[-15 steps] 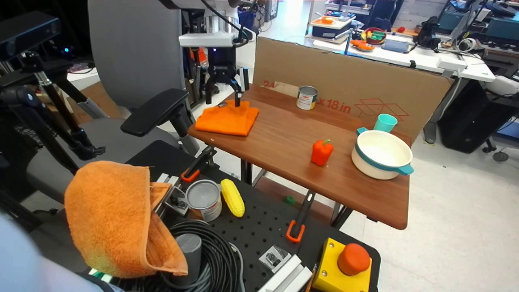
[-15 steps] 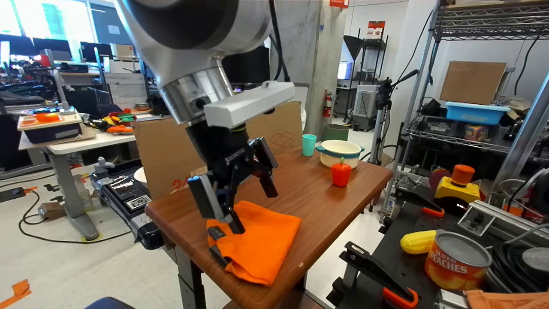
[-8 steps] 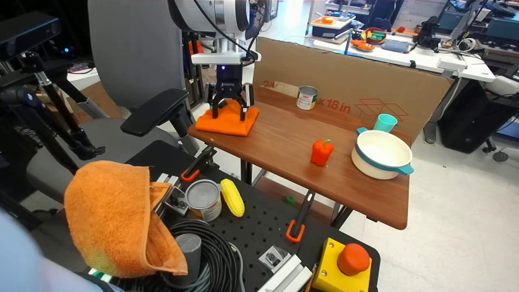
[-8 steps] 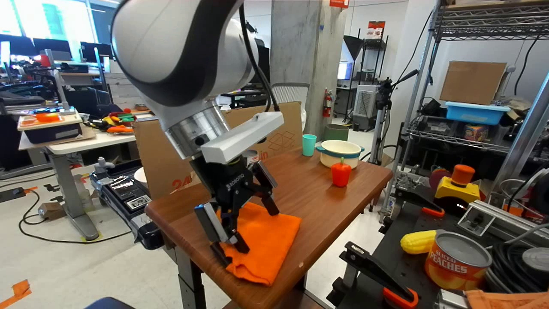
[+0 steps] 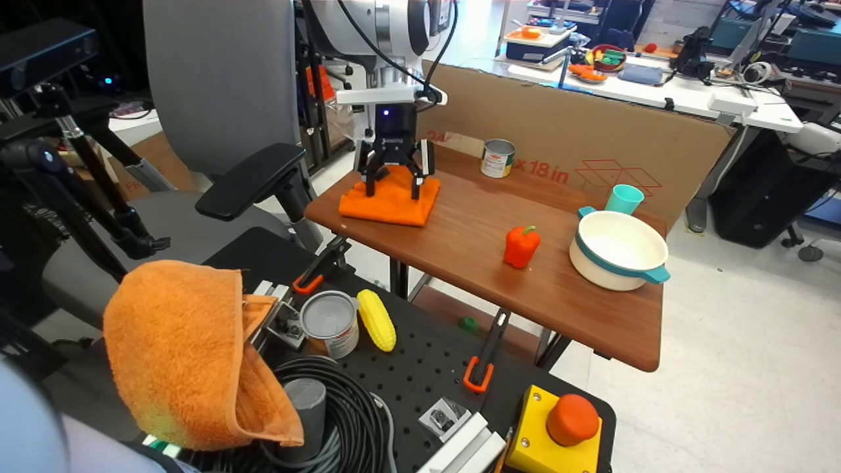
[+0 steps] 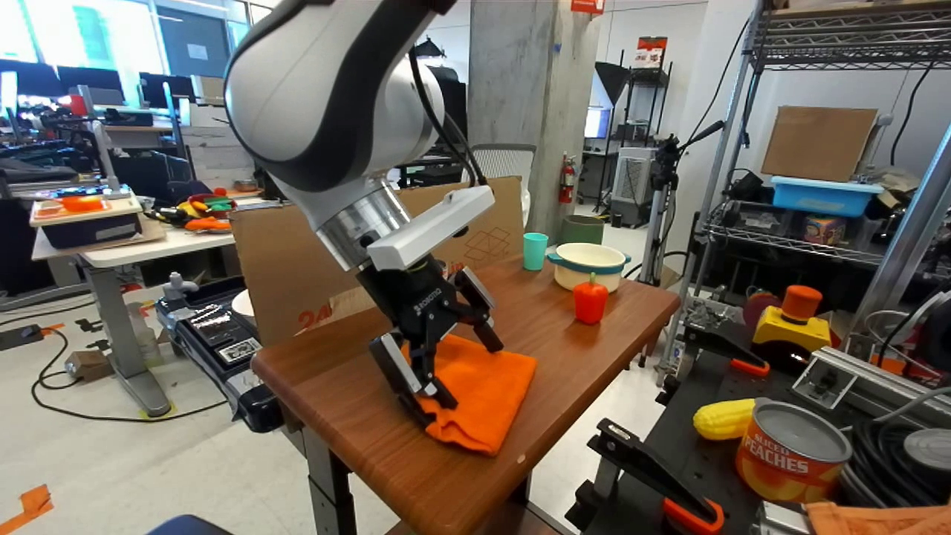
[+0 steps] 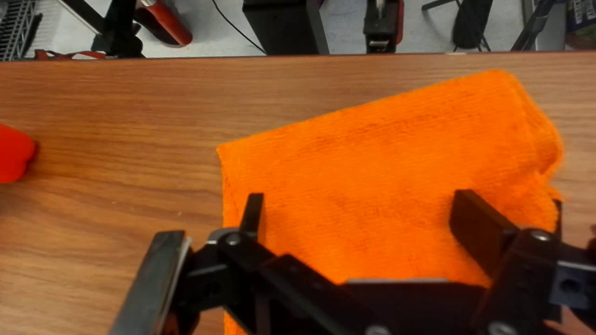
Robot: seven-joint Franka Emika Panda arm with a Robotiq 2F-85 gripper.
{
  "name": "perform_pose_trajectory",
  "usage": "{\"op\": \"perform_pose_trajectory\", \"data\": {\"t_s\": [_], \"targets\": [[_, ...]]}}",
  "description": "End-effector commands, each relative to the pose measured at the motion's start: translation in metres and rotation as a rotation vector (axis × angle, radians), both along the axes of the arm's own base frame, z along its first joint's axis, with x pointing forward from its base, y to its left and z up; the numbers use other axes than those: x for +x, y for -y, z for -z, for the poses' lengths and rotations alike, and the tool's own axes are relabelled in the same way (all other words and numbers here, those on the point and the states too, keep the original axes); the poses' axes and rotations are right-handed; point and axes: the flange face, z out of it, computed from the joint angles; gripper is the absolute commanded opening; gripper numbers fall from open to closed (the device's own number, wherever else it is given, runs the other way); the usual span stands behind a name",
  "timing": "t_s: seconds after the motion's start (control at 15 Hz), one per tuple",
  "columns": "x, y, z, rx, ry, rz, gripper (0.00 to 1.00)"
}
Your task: Move the orange cloth
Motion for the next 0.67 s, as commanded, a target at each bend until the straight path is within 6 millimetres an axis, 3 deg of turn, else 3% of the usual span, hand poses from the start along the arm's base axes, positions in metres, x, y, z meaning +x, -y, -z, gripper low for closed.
{"op": "perform_pose_trajectory", "data": {"t_s": [0.0,0.33,0.47,0.6], "targets": [[0.023,0.051,-0.007,-0.045,0.015,0.072,1.0],[0.046,0.12,-0.01,-0.108,0.058,0.186,1.0],[0.049,0.134,-0.012,-0.12,0.06,0.207,1.0],[0.047,0.135,-0.015,-0.12,0.062,0.202,1.0]]}}
